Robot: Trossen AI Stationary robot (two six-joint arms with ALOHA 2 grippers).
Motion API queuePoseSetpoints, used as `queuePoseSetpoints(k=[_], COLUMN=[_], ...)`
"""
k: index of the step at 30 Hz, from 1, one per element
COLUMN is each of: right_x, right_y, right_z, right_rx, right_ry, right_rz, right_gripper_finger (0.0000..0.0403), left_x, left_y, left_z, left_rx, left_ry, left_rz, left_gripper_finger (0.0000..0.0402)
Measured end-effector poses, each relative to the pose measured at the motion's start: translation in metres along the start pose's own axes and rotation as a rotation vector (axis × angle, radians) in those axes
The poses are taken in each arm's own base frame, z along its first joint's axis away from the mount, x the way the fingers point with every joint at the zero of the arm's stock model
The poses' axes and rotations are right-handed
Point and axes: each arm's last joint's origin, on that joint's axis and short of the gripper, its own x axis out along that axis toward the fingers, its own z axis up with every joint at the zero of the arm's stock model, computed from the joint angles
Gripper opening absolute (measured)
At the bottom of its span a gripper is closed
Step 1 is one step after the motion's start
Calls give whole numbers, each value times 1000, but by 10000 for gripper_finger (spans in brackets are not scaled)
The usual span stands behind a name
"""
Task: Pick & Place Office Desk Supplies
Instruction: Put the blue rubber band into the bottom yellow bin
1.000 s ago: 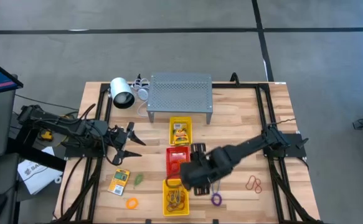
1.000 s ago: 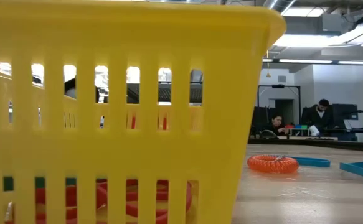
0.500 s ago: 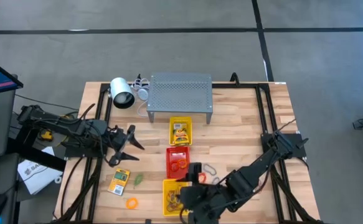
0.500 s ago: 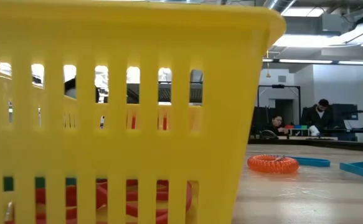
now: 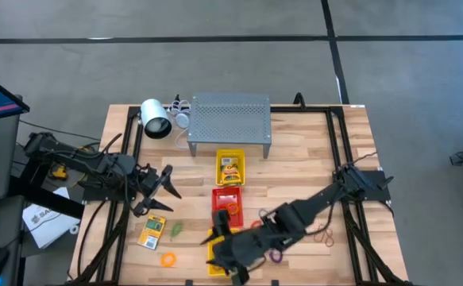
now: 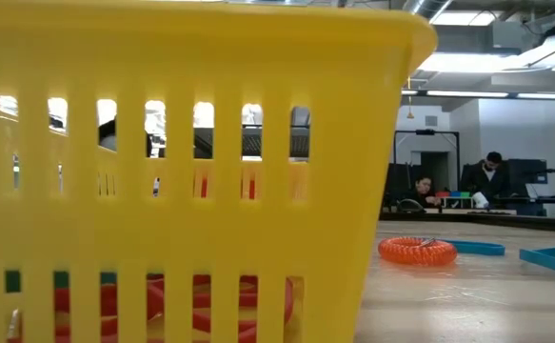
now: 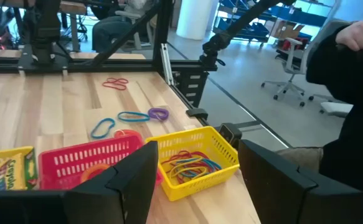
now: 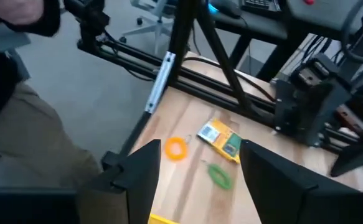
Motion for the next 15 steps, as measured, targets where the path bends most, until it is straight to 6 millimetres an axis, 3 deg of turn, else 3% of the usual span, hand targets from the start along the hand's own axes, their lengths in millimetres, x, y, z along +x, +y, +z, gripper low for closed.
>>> queuePoseSetpoints(k=[8, 11, 15], right_x=[9, -4, -25], right_y=[-69, -94, -123], right_z=[-7, 2, 23], right_rx=[5, -40, -145], right_ry=[23, -66, -312], right_rz=[27, 34, 95], right_gripper_finger=[182, 169, 157], left_x=[0, 0, 0], left_y=[-2, -2, -2], left_z=[0, 0, 0], left_rx=[0, 0, 0], left_ry=[3, 3, 3], left_rz=[-14, -13, -11], left_gripper_finger=[218, 218, 218])
